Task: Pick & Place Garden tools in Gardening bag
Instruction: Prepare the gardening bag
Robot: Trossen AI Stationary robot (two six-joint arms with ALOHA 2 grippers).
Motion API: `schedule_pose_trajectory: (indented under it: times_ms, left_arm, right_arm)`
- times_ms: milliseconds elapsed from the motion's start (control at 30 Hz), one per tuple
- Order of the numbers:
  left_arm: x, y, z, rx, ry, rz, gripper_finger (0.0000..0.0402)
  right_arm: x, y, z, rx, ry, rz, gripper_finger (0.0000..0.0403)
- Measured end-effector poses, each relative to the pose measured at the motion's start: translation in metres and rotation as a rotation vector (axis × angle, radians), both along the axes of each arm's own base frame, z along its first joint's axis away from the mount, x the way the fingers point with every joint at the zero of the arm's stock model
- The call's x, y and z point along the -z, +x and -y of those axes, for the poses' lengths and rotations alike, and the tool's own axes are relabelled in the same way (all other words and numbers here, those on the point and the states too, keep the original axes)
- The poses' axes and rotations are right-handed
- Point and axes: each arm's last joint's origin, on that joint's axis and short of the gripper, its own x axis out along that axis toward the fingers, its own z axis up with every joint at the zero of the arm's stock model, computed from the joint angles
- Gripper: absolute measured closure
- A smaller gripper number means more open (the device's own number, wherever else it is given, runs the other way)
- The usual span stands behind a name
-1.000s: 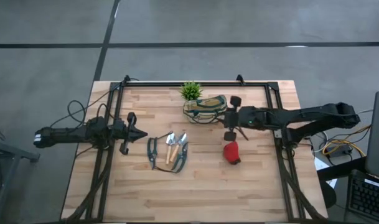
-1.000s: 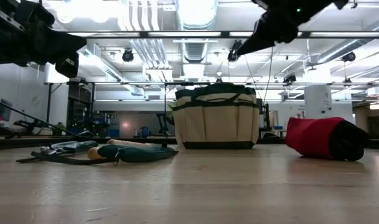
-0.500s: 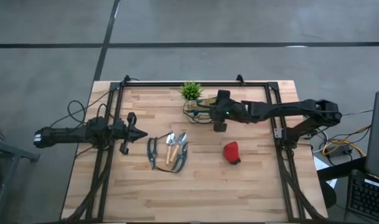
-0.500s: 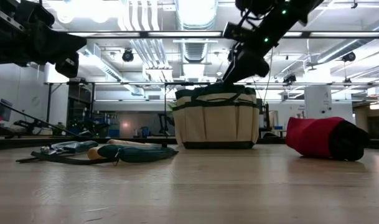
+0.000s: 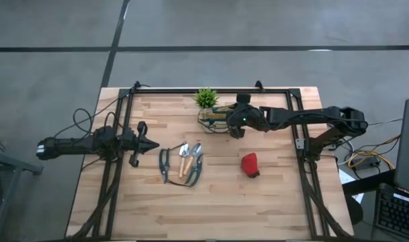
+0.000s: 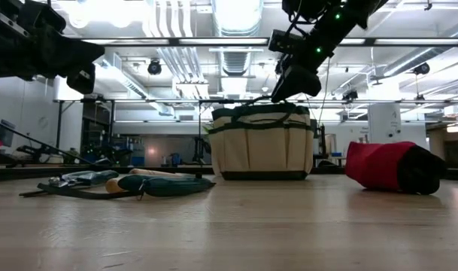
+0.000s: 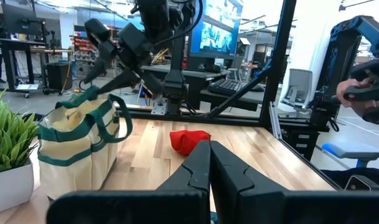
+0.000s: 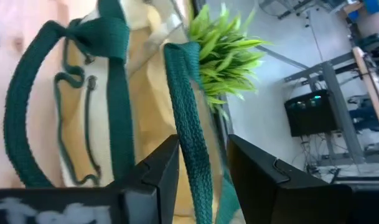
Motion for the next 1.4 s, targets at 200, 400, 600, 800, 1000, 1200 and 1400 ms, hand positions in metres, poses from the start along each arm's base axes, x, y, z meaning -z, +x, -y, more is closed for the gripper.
schedule_pose_trajectory:
  times_ms: [200, 400, 600, 800, 1000, 1200, 1400]
  left_arm:
    - [0.0, 0.0, 0.0, 0.0, 0.0, 0.0, 0.0396]
    - [0.0, 0.0, 0.0, 0.0, 0.0, 0.0, 0.0396]
    - [0.0, 0.0, 0.0, 0.0, 0.0, 0.0, 0.0396]
    - [0.0, 0.0, 0.0, 0.0, 0.0, 0.0, 0.0396]
    - [0.0, 0.0, 0.0, 0.0, 0.0, 0.0, 0.0396]
    - [0.0, 0.0, 0.0, 0.0, 0.0, 0.0, 0.0396]
    - [0.0, 0.0, 0.0, 0.0, 0.0, 0.0, 0.0396]
  right_arm:
    - [-0.003, -0.001, 0.004, 0.033, -0.066, -0.013, 0.0292]
    - [-0.006, 0.0, 0.007, 0.019, -0.103, -0.004, 0.0301]
    - [-0.01, 0.0, 0.018, 0.052, -0.118, 0.039, 0.0305]
    - [-0.011, -0.004, 0.037, 0.147, -0.088, 0.101, 0.0308]
    - [-0.011, -0.011, 0.055, 0.24, -0.034, 0.157, 0.0308]
    - [-0.009, -0.016, 0.067, 0.261, 0.086, 0.224, 0.031]
    - [-0.005, -0.025, 0.079, 0.35, 0.182, 0.265, 0.0307]
